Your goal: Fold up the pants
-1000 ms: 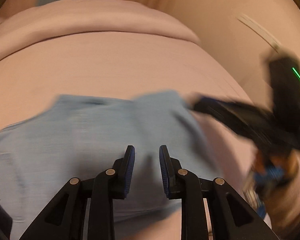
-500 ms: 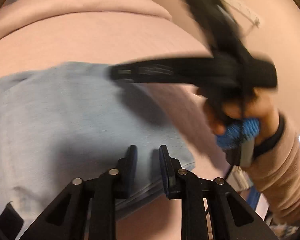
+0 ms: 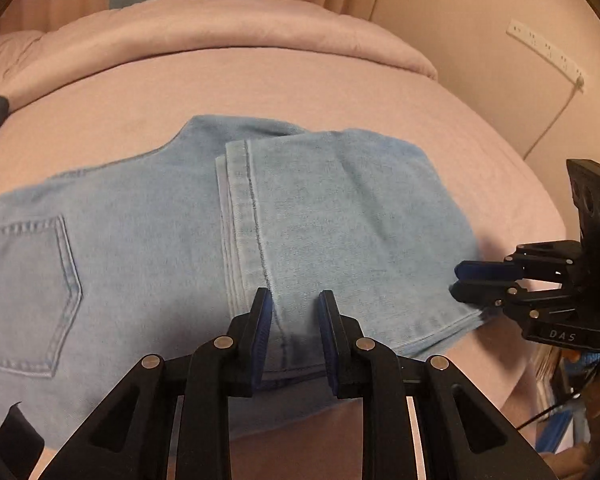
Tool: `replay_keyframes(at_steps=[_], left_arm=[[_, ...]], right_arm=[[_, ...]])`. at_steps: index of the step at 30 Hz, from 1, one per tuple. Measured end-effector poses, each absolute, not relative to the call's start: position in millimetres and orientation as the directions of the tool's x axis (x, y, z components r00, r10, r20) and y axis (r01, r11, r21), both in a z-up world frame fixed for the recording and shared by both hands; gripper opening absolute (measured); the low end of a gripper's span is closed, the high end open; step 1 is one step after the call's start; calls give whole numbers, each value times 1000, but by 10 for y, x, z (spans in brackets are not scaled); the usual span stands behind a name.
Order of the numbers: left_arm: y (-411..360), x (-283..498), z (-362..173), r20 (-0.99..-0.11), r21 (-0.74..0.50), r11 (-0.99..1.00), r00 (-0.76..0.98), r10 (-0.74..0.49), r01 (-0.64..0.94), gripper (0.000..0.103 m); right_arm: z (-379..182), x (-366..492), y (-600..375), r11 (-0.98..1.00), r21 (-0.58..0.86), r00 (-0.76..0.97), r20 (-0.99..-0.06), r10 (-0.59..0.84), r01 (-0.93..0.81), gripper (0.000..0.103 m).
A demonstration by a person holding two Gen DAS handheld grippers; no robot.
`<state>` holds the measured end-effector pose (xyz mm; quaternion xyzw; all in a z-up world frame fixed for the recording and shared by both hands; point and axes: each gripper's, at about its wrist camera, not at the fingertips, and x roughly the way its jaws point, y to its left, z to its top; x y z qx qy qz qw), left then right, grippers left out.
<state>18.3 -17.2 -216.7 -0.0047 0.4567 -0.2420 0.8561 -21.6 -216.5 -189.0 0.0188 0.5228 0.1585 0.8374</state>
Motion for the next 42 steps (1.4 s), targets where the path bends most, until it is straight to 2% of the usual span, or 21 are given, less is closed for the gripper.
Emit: replay_keyframes(at_steps=[5,6,12,14,17,19,23,24,30,31,35,38,42], left_arm=[[8,104,-2094,-764,-263,877,468,-444,402,22],[-38,-4,-2035,-766,-264,882,472,-437,390,22],[-124,-73,-2060,-770,-279,889,469,-434,364,24],[-132,-57,-2096,-768,-298,887,463,-442,352,28],[-137,-9,-2147,-769,-321,884,452,-452,338,28],[-161,2,-2139,-771,-320,883,448,-453,343,28],[-174,-8,-2106,-771,-309,883,450,-450,354,28],[-173,-8,-2086,-772,-304,884,453,-447,355,28],[-150,-69,-1904,-753,-228,905,524,-398,360,28],[-130,-77,-1878,-748,-213,911,540,-385,355,29],[17,-94,-1789,-727,-174,936,602,-331,305,43],[125,-90,-1777,-728,-162,950,617,-297,267,43],[287,-135,-1785,-723,-175,959,633,-279,223,43]], right_arm=[[-1758,-63,-2150,951,214,361,-888,286,-225,20],[-1692,-27,-2110,949,197,376,-883,280,-245,23],[-1427,448,-1690,927,137,477,-825,302,-349,23],[-1492,724,-1551,929,118,486,-825,288,-350,22],[-1781,1094,-1423,946,91,441,-868,229,-311,17],[-2018,1266,-1421,954,137,381,-894,234,-265,18],[-1875,1244,-1455,958,166,389,-887,249,-236,20],[-1816,1202,-1429,957,163,390,-886,249,-240,23],[-1510,700,-1275,927,183,404,-860,313,-328,26],[-1521,626,-1278,920,185,397,-860,322,-346,27],[-1566,423,-1187,902,188,382,-858,344,-389,27],[-1708,414,-1051,888,214,342,-866,365,-407,26],[-1924,460,-796,892,171,324,-889,323,-419,26]])
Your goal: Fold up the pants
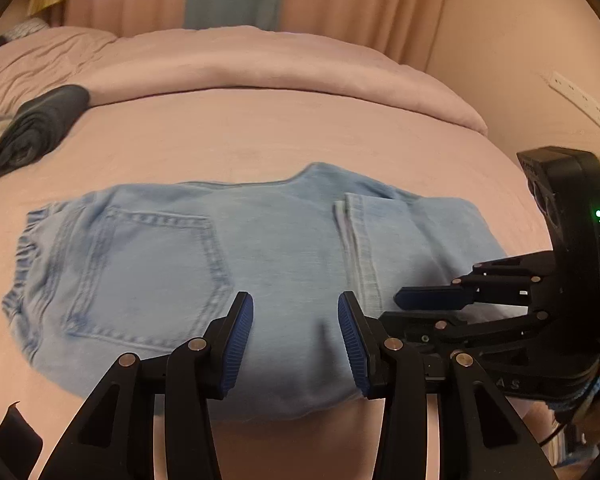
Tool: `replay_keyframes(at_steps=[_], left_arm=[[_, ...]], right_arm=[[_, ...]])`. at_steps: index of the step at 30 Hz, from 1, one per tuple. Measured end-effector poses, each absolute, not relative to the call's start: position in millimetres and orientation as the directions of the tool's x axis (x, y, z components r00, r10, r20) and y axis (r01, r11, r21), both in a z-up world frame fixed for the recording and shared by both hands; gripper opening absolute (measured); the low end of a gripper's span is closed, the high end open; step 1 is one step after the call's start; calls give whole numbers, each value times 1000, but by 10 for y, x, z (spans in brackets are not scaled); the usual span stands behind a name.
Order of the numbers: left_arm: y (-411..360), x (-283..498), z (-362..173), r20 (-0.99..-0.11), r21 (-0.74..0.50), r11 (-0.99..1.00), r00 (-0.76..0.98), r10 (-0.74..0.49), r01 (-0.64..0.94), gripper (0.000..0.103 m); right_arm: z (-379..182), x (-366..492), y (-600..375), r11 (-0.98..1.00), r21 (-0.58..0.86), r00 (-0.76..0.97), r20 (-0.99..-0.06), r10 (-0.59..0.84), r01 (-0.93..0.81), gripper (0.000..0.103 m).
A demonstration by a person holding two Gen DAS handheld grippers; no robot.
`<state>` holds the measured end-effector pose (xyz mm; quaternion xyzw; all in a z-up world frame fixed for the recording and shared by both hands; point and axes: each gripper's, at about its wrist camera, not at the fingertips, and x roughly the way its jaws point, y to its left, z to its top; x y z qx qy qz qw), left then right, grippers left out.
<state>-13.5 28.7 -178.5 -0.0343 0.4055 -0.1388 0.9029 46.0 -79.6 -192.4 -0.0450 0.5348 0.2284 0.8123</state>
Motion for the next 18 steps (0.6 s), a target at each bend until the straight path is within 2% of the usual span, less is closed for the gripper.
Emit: replay_keyframes(at_steps=[6,10,11,13,18], left_arm=[[531,-199,-1727,-712,-198,968,655,-252,156,44],[774,-293,-1699,-690,-245,965,683,-240,92,61],[838,-316,-1699,-684,-259,963,690,-237,74,62],[1006,-376,-1704,-680,-283,959,700,-219,25,62],[1350,-512,-1771,-692,-304,947,708,-144,-104,63]], right_arm=[[-1833,527,-831,908,201,290,-903,317,-368,27],[-1632,493,-789,895,244,328,-868,374,-374,27],[-1587,497,-766,895,242,344,-860,376,-375,28],[-1548,507,-688,894,241,357,-853,381,-378,33],[-1537,546,-530,885,270,360,-838,410,-379,34]])
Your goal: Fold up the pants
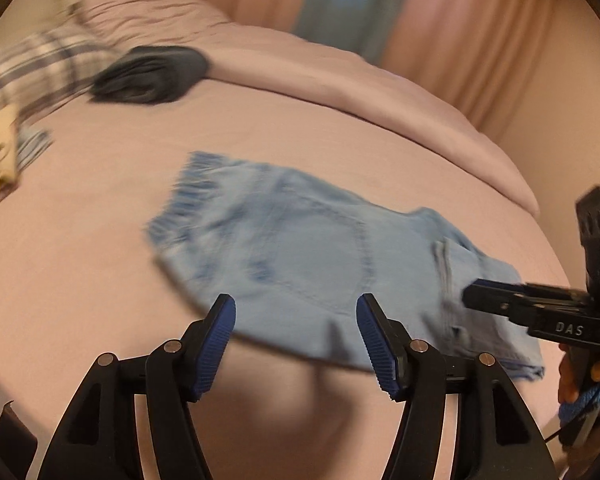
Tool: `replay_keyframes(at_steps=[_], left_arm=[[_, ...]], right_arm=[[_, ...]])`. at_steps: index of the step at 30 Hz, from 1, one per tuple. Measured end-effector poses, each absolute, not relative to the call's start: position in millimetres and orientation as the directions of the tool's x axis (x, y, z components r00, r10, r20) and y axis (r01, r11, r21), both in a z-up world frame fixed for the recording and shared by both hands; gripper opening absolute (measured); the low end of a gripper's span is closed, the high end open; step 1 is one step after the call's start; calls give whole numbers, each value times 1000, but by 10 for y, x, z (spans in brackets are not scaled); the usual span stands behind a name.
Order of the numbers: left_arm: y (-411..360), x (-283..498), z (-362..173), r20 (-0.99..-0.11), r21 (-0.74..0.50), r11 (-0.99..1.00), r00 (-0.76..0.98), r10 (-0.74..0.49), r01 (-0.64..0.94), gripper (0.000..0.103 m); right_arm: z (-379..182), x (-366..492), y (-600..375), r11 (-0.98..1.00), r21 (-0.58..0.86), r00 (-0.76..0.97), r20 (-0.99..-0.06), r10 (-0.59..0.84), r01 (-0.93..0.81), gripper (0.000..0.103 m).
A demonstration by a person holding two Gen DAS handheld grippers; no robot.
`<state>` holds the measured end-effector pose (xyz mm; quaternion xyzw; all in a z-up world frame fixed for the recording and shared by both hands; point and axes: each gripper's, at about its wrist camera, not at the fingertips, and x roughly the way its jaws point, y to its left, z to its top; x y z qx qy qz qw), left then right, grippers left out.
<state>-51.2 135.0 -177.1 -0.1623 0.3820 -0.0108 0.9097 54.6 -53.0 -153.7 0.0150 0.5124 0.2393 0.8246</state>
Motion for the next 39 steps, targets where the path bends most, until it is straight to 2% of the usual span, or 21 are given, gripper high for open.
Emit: replay_keyframes(at_steps=[3,6,10,25,39], left_arm=[[1556,-605,-1801,-689,-337,924,716,-111,-181,63],[1723,-613,-1895,-704,-370,895,704,-94,-251,68],[1849,-511,-2072,-727,-438,847,672,-137,-301,68],[1917,-161,-2138,-695,-532,808,675,-247,-252,69],[1895,12,-2144,-714,-508,824,658,-239,-252,69]], right_arm=[[-1528,571,-483,879,302,362,-824,435,-369,34],[-1510,589,-445,876,315,362,-819,445,-365,34],[-1478,606,-426,875,314,363,-818,446,-369,35],[-1506,673,-335,882,290,354,-834,424,-372,35],[-1556,699,-379,892,282,346,-846,405,-354,35]])
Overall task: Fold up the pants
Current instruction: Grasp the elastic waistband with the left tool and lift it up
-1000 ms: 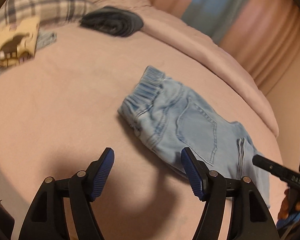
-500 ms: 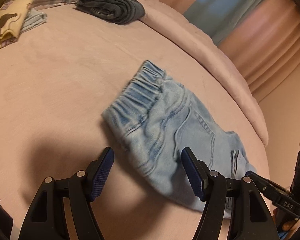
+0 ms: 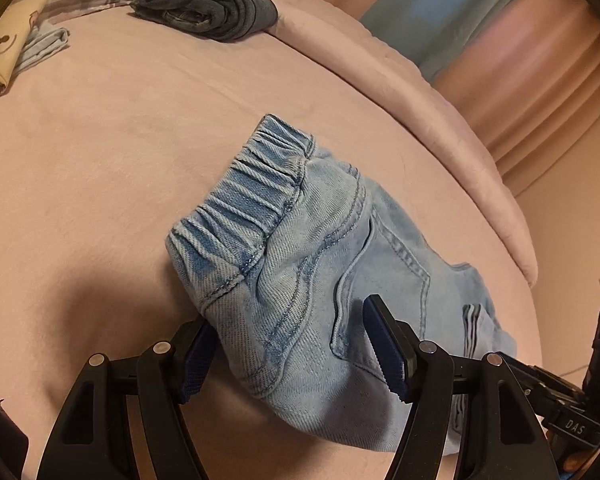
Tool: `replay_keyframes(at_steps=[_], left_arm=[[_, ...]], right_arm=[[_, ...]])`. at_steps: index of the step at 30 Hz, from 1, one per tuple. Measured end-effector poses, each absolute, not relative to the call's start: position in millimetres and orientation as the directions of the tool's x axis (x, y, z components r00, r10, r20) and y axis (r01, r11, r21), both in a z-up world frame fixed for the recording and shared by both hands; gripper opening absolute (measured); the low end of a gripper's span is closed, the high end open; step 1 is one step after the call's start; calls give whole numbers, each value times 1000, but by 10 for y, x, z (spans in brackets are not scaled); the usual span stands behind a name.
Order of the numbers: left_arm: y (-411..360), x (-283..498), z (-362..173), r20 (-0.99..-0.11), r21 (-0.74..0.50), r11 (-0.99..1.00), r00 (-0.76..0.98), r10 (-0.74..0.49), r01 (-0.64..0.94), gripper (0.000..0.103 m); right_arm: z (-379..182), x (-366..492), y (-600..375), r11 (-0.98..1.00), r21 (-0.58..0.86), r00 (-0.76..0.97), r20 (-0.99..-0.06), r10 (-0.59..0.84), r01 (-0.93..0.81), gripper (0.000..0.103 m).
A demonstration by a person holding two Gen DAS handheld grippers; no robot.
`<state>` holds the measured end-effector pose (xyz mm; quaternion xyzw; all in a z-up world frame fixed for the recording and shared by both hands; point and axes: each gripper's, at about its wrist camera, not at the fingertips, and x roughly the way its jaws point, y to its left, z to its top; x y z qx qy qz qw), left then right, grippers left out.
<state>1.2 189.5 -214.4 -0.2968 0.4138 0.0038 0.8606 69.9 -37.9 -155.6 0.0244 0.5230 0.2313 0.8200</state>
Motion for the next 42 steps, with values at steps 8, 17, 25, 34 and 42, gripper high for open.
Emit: replay_keyframes(at_steps=[8,17,25,34,42], left_arm=[[1908,12,-2142,-721,-493,833,654,-230,-251,52],[1778,-25,-1992,-682,-486,851,696,-227,-200,28],[1642,-81,-1788,-648,-464,872,732,-211,-159,22],[1337,-198,-1456,-583,-351,936,791,-186,-38,21],[1195,-210,-1366,-577,-308,951,789,-210,28,20]], right_arm=[[-1569,679,-380,891,274,344,-849,401,-361,35],[-1574,684,-400,901,254,355,-854,380,-351,35],[-1705,709,-478,923,205,365,-873,323,-327,33],[-1980,879,-189,907,58,331,-920,211,-417,31],[-1930,1585,-61,930,95,356,-906,228,-354,28]])
